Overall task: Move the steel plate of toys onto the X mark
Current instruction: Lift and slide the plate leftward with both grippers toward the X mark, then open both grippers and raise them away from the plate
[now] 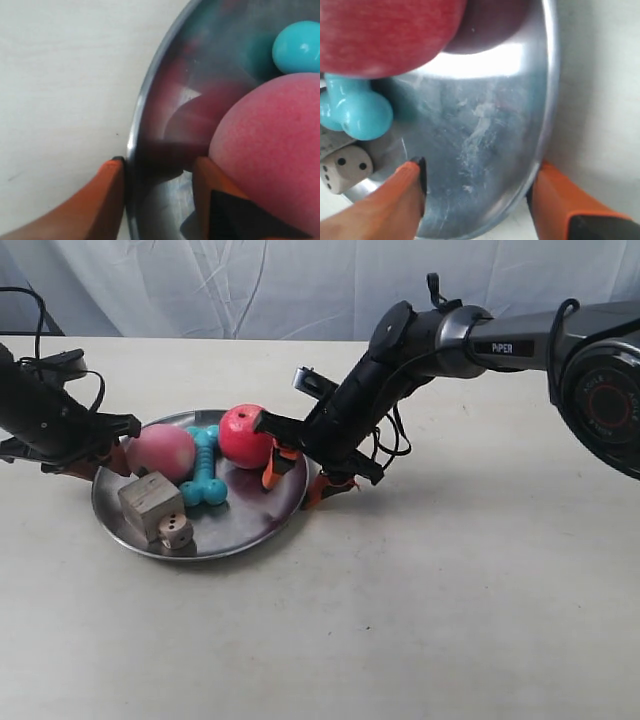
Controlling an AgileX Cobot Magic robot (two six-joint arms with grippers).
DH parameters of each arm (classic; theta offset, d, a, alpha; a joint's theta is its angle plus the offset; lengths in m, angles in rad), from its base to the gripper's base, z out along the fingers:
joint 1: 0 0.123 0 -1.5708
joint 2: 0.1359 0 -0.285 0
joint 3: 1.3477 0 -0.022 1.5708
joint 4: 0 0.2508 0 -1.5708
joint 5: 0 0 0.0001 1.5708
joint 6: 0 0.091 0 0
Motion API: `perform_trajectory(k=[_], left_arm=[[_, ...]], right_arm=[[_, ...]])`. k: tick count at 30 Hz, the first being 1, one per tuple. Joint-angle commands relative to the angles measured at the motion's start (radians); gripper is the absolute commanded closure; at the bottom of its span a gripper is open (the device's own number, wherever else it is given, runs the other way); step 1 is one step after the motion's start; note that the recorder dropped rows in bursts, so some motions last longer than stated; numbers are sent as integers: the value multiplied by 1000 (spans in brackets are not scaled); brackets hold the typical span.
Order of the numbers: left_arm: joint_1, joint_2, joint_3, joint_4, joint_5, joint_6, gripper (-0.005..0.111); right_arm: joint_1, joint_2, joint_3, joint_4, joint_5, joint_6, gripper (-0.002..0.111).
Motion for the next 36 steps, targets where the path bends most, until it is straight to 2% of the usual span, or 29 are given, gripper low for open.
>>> perform_trajectory(k=[1,7,12,17,20,22,24,26,30,31,36], left_arm=[[-15,-11,-9,15,14,-24,65],[-15,-17,-9,174,4,-139,74],[-15,-44,-9,210,0,-159,74],[-15,-101,-9,231,0,-196,75],[-15,-147,-9,231,0,-203,80],[-15,-185,-9,231,2,-207,88],[-15,-226,-9,231,2,-207,99],[-15,-268,-9,231,2,-207,107],[-15,-373,-2,227,-9,-207,107],[-15,-397,9,224,-15,-207,107],[-15,-572,98,224,-88,-207,107]], right_arm=[[7,-29,-4,-68,10,-2,52],[7,-60,-4,-127,-2,15,52],[7,-69,-4,-191,3,48,52],[7,-87,-4,-337,16,113,52],[7,-117,-4,-427,20,170,52],[7,-141,-4,-462,31,174,53],[7,-172,-4,-485,49,174,59],[7,-201,-4,-519,67,172,71],[7,-269,-4,-587,98,172,105],[7,-288,-4,-598,109,172,109],[7,-396,7,-666,105,174,108]])
